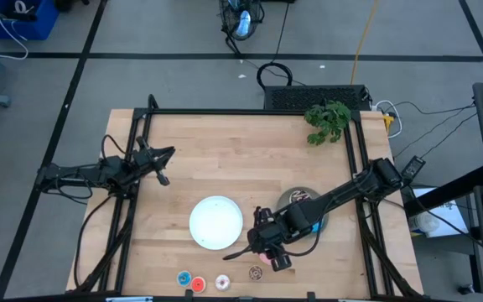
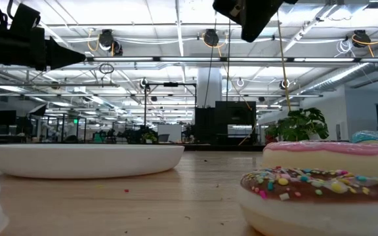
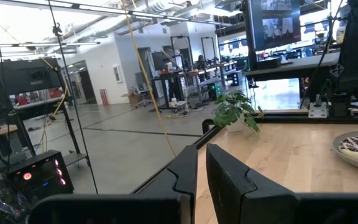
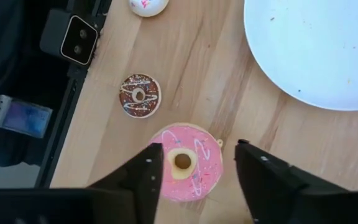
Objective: Pick & Place donuts
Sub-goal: Put the large pink donut on the gray plate
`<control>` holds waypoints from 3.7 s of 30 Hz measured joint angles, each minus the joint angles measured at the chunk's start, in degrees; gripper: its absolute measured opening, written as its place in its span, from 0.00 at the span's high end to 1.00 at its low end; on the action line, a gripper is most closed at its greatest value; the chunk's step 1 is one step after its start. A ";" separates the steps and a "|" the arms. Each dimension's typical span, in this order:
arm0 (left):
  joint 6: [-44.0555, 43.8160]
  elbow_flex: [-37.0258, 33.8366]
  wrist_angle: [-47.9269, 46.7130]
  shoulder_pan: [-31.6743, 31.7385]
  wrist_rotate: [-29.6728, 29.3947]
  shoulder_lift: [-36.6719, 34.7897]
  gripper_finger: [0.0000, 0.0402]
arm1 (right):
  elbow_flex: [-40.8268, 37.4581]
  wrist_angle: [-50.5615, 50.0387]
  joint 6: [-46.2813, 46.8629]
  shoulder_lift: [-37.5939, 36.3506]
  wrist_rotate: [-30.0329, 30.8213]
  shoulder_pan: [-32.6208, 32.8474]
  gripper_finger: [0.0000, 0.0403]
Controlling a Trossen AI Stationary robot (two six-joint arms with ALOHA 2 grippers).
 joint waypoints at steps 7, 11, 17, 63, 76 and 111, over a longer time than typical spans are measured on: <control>-0.01 0.00 0.00 0.02 0.00 0.00 0.90 | 0.00 0.19 -0.86 0.00 0.00 0.00 0.42; -0.01 0.00 -0.01 0.02 -0.01 0.00 0.90 | 0.00 0.19 -0.82 0.00 0.00 0.00 0.42; -0.02 0.00 -0.01 0.02 -0.01 0.00 0.90 | 0.00 0.19 -0.72 -0.02 0.01 0.00 0.43; 0.00 0.00 -0.01 0.02 -0.01 0.00 0.90 | -11.78 11.51 -10.78 0.00 4.47 3.18 0.39; 0.00 0.00 -0.02 0.01 -0.03 0.00 0.90 | -20.43 21.02 -10.10 -0.02 4.22 2.14 0.39; -0.02 0.00 0.01 0.02 -0.03 0.02 0.90 | -17.97 15.26 -8.33 0.04 0.08 0.36 0.93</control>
